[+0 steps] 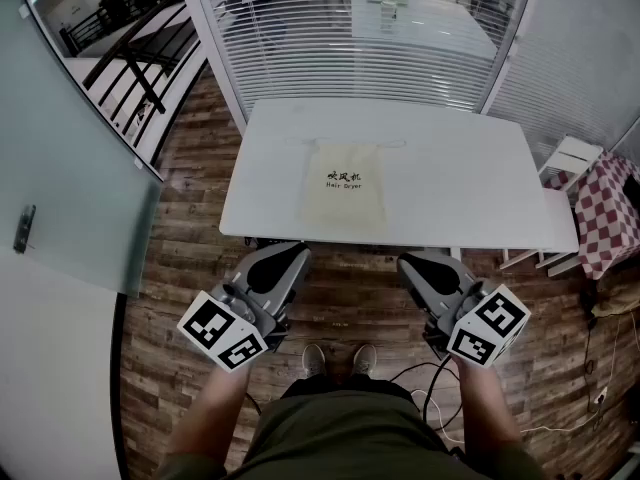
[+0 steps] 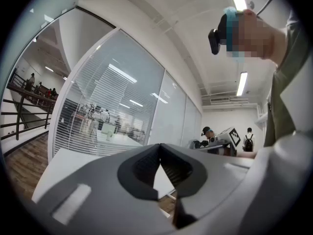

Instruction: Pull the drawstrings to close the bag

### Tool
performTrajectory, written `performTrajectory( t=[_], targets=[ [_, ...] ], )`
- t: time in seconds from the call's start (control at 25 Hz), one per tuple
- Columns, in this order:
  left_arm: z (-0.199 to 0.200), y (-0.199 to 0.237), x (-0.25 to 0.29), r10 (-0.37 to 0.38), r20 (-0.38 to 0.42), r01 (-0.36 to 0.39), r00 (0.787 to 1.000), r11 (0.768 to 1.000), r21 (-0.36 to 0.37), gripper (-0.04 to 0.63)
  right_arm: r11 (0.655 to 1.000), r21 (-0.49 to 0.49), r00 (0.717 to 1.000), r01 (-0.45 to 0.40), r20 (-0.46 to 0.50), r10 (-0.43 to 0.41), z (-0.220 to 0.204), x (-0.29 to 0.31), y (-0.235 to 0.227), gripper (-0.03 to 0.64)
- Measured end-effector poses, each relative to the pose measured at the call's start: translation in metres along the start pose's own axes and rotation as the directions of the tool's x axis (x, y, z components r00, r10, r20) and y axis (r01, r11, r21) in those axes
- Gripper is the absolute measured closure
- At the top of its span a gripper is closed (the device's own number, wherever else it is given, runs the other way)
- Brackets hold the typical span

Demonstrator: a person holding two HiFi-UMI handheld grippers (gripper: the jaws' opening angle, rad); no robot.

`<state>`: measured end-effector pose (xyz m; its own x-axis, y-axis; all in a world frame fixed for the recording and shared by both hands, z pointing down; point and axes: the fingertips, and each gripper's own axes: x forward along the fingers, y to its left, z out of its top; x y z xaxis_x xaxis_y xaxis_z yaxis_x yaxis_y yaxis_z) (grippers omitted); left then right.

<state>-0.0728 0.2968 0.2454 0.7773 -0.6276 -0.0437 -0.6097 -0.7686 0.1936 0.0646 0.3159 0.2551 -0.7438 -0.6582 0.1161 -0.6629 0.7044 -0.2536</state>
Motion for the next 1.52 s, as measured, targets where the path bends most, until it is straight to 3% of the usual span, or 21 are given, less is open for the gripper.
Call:
performTrajectory(
  t=[0.28, 1.04, 1.52],
  targets=[
    [-0.006, 0.005, 0.004, 0.017, -0.010, -0.017, 1.000, 1.000, -0.005, 0.589, 1.000, 0.008, 1.000, -0.013, 0.002, 0.013, -0.003, 0.002, -0.007, 0.607],
    [-0.034, -0.004, 0.054, 0.075, -0.076, -0.073, 0.994, 0.997, 0.021, 0.589, 0.998, 0.070, 0.999, -0.004, -0.043, 0.007, -0.022, -0.033, -0.086, 0.607],
    [-0.050, 0.028, 0.085, 0.080, -0.084, -0.081, 0.993, 0.997, -0.007, 0.589, 0.996, 0.089, 0.998, 0.031, -0.065, -0.025, -0.025, -0.015, -0.130, 0.607]
  ],
)
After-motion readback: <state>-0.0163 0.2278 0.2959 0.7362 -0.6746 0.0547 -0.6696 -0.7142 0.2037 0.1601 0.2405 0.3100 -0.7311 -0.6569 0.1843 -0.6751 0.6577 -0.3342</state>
